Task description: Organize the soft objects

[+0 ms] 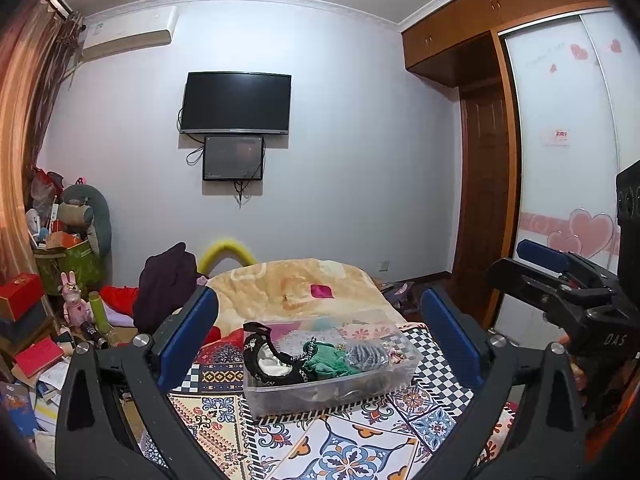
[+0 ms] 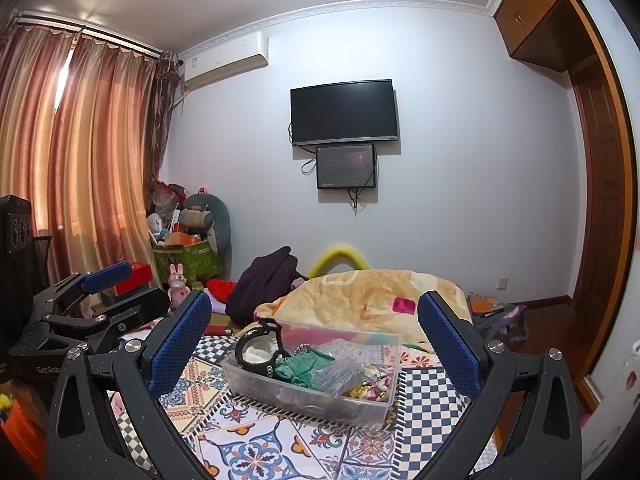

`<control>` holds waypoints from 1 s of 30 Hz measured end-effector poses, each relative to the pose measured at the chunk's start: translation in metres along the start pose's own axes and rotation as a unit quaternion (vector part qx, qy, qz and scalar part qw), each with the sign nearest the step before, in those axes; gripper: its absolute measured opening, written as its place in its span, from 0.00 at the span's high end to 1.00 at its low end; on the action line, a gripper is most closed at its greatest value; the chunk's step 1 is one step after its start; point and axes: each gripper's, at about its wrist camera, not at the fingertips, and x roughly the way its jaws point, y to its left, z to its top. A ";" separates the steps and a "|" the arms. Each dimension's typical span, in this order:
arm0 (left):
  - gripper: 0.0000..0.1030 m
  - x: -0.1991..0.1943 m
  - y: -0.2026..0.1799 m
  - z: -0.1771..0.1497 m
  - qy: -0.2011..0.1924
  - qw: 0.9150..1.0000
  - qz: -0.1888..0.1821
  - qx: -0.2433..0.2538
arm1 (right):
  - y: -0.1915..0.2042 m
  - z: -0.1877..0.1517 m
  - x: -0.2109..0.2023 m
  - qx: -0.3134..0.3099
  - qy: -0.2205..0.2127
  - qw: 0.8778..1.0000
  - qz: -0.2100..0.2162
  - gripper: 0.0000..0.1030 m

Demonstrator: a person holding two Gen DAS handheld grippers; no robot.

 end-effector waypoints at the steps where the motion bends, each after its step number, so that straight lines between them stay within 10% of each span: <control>1: 0.00 0.000 0.000 0.000 0.000 1.000 0.001 0.000 | 0.000 0.000 0.000 0.001 0.000 1.000 0.000 0.00; 30: 0.00 0.003 0.006 -0.001 0.010 1.000 0.003 -0.015 | 0.000 -0.001 0.000 -0.001 0.005 1.000 -0.005 0.00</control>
